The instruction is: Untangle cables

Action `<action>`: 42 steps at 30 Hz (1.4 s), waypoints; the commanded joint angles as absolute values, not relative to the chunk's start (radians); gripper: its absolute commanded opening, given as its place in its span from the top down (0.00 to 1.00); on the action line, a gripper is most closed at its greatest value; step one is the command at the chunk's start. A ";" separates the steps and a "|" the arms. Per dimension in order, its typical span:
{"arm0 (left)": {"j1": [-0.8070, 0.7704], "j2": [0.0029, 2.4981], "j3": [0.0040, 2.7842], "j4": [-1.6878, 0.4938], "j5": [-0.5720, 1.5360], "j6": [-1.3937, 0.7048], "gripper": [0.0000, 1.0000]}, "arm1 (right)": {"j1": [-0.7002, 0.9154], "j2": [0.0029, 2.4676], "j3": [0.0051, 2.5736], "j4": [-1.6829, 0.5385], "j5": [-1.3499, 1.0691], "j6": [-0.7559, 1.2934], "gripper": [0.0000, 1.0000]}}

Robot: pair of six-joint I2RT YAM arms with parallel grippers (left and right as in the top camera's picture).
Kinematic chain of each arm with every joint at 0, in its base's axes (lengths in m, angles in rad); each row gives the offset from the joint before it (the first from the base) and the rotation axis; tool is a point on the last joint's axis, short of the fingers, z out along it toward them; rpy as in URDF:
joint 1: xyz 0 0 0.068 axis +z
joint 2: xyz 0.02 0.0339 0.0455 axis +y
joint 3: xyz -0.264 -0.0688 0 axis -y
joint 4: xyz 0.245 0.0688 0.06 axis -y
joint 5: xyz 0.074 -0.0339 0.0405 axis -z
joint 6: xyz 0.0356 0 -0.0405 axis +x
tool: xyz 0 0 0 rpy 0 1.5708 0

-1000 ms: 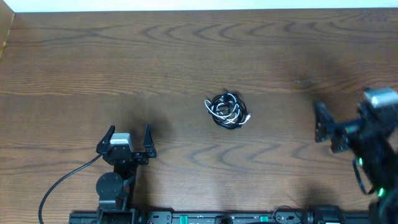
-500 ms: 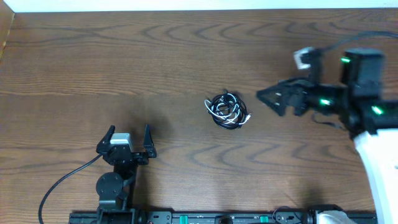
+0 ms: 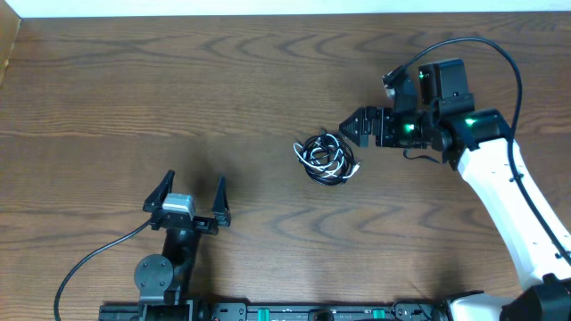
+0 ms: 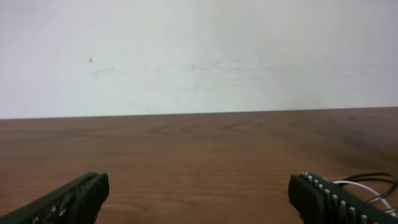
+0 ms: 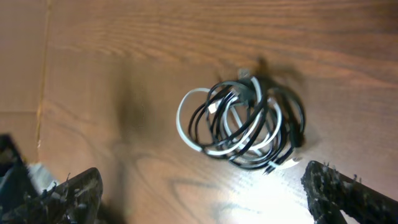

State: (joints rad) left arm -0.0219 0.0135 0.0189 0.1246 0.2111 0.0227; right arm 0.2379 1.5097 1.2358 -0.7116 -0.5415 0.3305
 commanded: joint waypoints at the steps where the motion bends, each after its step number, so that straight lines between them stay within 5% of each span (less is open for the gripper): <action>1: -0.025 0.037 0.109 0.121 0.254 0.025 0.02 | 0.244 1.546 1.247 -0.686 -0.500 0.360 0.01; 16: -0.025 0.797 0.904 -0.537 0.682 0.025 0.02 | 0.310 1.636 1.246 -0.714 -0.488 0.456 0.01; 23: -0.025 1.110 1.006 -0.517 1.107 -0.047 0.02 | 0.353 1.641 1.246 -0.726 -0.405 0.456 0.01; 42: -0.025 1.476 1.005 -0.538 0.982 -0.242 0.02 | 0.430 1.725 1.246 -0.717 -0.302 0.592 0.01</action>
State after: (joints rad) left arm -0.0235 1.4567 0.9894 -0.5350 0.9997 -0.2295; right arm 0.4080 1.7023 1.2358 -0.7223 -0.3210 0.5495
